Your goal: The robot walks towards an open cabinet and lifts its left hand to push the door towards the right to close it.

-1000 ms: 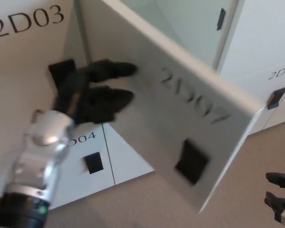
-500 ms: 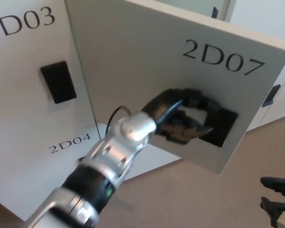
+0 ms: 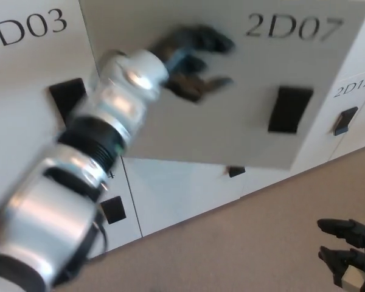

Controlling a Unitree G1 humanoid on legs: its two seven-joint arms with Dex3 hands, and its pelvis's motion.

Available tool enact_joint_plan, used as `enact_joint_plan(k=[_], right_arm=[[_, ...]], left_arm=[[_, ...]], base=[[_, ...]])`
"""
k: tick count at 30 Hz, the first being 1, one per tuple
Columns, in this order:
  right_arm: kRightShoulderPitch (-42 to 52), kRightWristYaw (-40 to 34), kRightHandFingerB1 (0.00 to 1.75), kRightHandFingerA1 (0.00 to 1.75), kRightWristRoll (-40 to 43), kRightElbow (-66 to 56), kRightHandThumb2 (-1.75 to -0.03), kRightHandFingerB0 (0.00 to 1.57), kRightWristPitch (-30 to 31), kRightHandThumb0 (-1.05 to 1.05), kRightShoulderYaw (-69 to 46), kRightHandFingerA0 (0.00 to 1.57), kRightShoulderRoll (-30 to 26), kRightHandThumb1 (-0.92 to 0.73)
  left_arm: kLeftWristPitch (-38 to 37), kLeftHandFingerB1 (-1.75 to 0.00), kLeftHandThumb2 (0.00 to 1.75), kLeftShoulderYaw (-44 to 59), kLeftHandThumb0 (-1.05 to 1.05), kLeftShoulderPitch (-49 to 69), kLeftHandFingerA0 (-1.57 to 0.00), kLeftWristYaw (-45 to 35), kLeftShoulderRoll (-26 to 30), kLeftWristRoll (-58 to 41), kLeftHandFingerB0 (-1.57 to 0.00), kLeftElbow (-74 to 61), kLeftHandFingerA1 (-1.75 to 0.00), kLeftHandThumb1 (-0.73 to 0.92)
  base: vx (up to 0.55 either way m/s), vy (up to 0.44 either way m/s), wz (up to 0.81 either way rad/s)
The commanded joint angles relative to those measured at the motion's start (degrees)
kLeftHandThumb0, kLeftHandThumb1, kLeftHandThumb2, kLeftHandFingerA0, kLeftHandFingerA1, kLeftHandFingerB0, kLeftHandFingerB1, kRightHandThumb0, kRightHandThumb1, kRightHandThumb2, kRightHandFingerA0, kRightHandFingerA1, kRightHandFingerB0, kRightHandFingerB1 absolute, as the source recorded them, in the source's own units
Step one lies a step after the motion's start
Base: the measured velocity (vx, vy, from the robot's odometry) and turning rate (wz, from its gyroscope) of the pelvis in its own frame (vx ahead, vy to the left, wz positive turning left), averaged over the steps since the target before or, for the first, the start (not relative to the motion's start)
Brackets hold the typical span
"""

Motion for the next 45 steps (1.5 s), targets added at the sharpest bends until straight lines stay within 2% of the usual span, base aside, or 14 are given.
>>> enact_joint_plan(k=[1,11,15,16,23,24,25,27,28,30,35,38,42,45], right_arm=[[3.67,-1.47,0.52,0.60,-2.92,-6.69,-0.61,0.57,0.06,-0.27,1.84,0.68,0.13,-0.72],[6.10,0.22,0.52,0.60,-0.35,-12.65,-0.61,0.55,3.03,-0.26,0.44,0.65,-0.19,-0.74],[6.57,0.24,0.52,0.60,-0.05,-12.36,-0.61,0.56,2.56,-0.25,-0.06,0.66,-0.34,-0.74],[6.76,0.13,0.50,0.60,-0.19,-12.51,-0.61,0.56,2.75,-0.26,-0.17,0.68,-0.52,-0.73],[6.06,0.32,0.51,0.60,-0.61,-12.35,-0.60,0.55,3.23,-0.28,-0.55,0.68,-1.46,-0.72],[5.63,0.38,0.52,0.60,-0.64,-11.89,-0.61,0.55,3.12,-0.25,-0.66,0.67,-1.60,-0.72],[5.13,0.42,0.52,0.61,-0.75,-11.46,-0.61,0.56,3.14,-0.24,-0.70,0.68,-1.80,-0.73],[4.62,0.45,0.52,0.61,-0.87,-11.06,-0.61,0.56,3.24,-0.24,-0.73,0.68,-1.99,-0.73],[4.32,0.51,0.51,0.60,-0.95,-10.98,-0.61,0.56,3.36,-0.24,-0.69,0.68,-2.10,-0.73],[4.01,0.58,0.51,0.60,-1.02,-10.89,-0.61,0.56,3.48,-0.24,-0.64,0.68,-2.22,-0.73],[1.59,1.30,0.52,0.61,-0.85,-10.18,-0.61,0.56,2.58,-0.27,-1.27,0.66,-3.92,-0.73],[1.14,1.36,0.52,0.61,-0.62,-10.06,-0.61,0.56,2.67,-0.27,-1.42,0.66,-3.94,-0.73],[-0.16,0.54,0.52,0.60,-0.56,-9.90,-0.61,0.57,3.44,-0.23,-1.41,0.67,-3.08,-0.73],[-0.73,0.49,0.52,0.60,-0.48,-10.03,-0.61,0.56,3.52,-0.28,-1.45,0.67,-2.99,-0.73]], left_arm=[[0.56,-0.21,0.81,10.44,-0.56,-16.06,0.00,4.50,18.30,-1.47,0.00,11.66,-0.33,0.42],[-1.62,-0.18,0.81,16.08,-0.59,-11.27,0.00,2.65,31.17,-2.19,0.00,14.63,-0.28,0.45],[-2.25,-0.16,0.60,16.96,-0.53,-9.52,0.00,1.70,31.04,-2.63,0.00,14.70,-0.24,0.67],[-3.01,-0.21,0.83,16.95,-0.61,-8.93,0.00,0.48,30.25,-2.72,0.00,14.28,-0.26,0.46],[-8.48,-0.29,0.83,16.49,-0.51,-4.77,0.00,-9.89,25.32,-3.41,0.00,7.42,-0.34,0.44],[-8.99,-0.22,0.66,16.03,-0.56,-0.85,-0.09,-13.51,24.36,-4.08,-0.08,-0.68,-0.30,0.63],[-8.71,-0.47,1.02,15.06,-0.32,6.01,-0.01,-17.74,23.68,-5.64,0.00,-15.01,-0.48,0.51],[-7.82,-0.47,1.02,14.17,-0.32,13.76,-0.01,-21.92,23.15,-7.36,0.00,-31.29,-0.48,0.51],[-7.77,-0.29,0.61,13.60,-0.56,16.98,-0.26,-23.26,23.34,-8.27,-0.21,-37.93,-0.33,0.66],[-7.64,-0.29,0.61,13.16,-0.56,19.88,-0.26,-24.38,23.58,-9.04,-0.21,-43.90,-0.33,0.66],[2.46,-0.38,0.61,0.38,-0.49,45.32,-0.65,-26.16,28.08,-24.62,-0.55,-89.82,-0.41,0.66],[1.24,-0.38,0.61,-4.82,-0.49,50.76,-0.65,-25.94,29.15,-25.52,-0.55,-95.12,-0.41,0.66],[-11.74,-0.37,0.63,-29.58,-0.57,66.81,-0.63,-23.78,30.39,-8.73,-0.52,-88.90,-0.40,0.73],[-14.15,-0.36,0.63,-30.60,-0.56,71.67,-0.62,-23.66,30.74,-5.13,-0.50,-83.53,-0.39,0.73]], base=[[0.00,0.000,0.00],[0.00,-0.012,-0.01],[0.00,0.000,0.00],[0.00,0.000,0.00],[0.00,0.000,0.00],[0.00,0.000,0.00],[0.00,0.000,0.00],[0.00,0.000,0.00],[0.00,0.000,0.00],[-0.01,-0.016,0.03],[-0.02,-0.018,0.04],[0.00,0.000,0.00],[0.00,0.000,0.00],[0.00,0.000,0.00]])
